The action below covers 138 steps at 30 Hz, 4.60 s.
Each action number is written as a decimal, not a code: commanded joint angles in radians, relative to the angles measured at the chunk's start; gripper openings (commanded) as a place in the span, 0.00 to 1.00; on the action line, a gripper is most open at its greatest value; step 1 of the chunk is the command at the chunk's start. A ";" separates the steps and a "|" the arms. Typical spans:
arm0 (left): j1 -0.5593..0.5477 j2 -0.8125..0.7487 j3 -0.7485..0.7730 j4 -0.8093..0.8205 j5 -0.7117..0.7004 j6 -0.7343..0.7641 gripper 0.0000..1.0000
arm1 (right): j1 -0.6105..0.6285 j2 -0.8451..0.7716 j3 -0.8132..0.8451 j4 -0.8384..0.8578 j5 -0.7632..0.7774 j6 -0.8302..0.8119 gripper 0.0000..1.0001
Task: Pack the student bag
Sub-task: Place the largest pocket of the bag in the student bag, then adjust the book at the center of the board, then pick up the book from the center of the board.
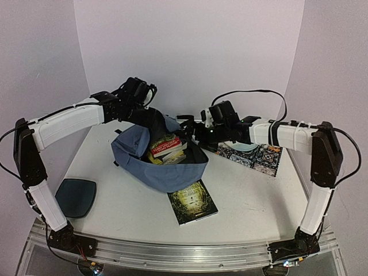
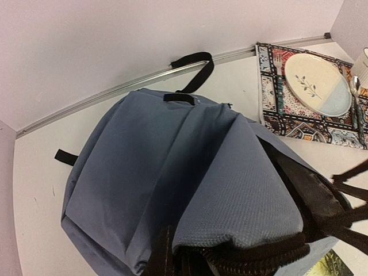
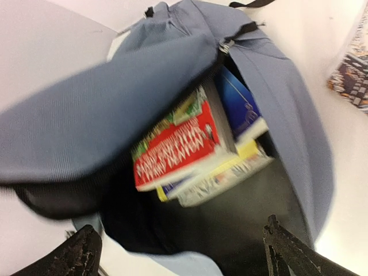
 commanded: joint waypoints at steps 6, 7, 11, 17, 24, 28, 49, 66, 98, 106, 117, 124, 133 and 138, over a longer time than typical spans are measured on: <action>0.091 0.030 0.054 0.050 -0.035 0.064 0.00 | 0.004 -0.231 -0.245 -0.274 0.113 -0.279 0.98; 0.098 0.040 0.066 0.051 -0.032 0.069 0.00 | 0.004 -0.245 -0.278 -0.276 0.105 -0.280 0.98; 0.114 0.093 0.139 0.055 -0.032 0.100 0.00 | 0.008 -0.265 -0.377 -0.270 0.069 -0.271 0.96; 0.135 0.178 0.269 0.053 -0.027 0.125 0.00 | 0.018 -0.247 -0.470 -0.205 0.025 -0.244 0.83; 0.135 0.094 0.217 0.055 0.077 0.057 0.23 | 0.036 -0.175 -0.463 -0.148 -0.014 -0.241 0.70; 0.135 -0.015 0.071 0.053 0.168 -0.020 0.42 | 0.037 -0.131 -0.450 -0.127 -0.022 -0.253 0.65; -0.141 -0.425 -0.635 0.025 0.357 -0.544 0.69 | 0.145 -0.025 -0.404 -0.161 -0.103 -0.307 0.42; -0.285 -0.237 -0.713 0.127 0.390 -0.637 0.69 | 0.281 -0.241 -0.481 -0.263 0.082 -0.097 0.53; -0.456 -0.104 -0.676 0.206 0.544 -0.704 0.54 | 0.255 -0.122 -0.495 -0.144 -0.150 0.035 0.46; -0.379 -0.129 -0.678 0.187 0.454 -0.753 0.58 | 0.231 -0.148 -0.538 -0.145 -0.114 0.064 0.54; -0.352 0.035 -0.622 0.225 0.532 -0.687 0.58 | 0.229 -0.075 -0.542 0.010 -0.237 0.131 0.49; -0.352 0.010 -0.615 0.246 0.561 -0.676 0.56 | 0.229 -0.143 -0.515 0.059 -0.304 0.167 0.43; -0.351 -0.028 -0.627 0.246 0.547 -0.688 0.56 | 0.227 -0.240 -0.492 0.059 -0.307 0.190 0.35; -0.351 -0.054 -0.633 0.246 0.533 -0.693 0.56 | 0.223 -0.240 -0.531 0.070 -0.303 0.191 0.26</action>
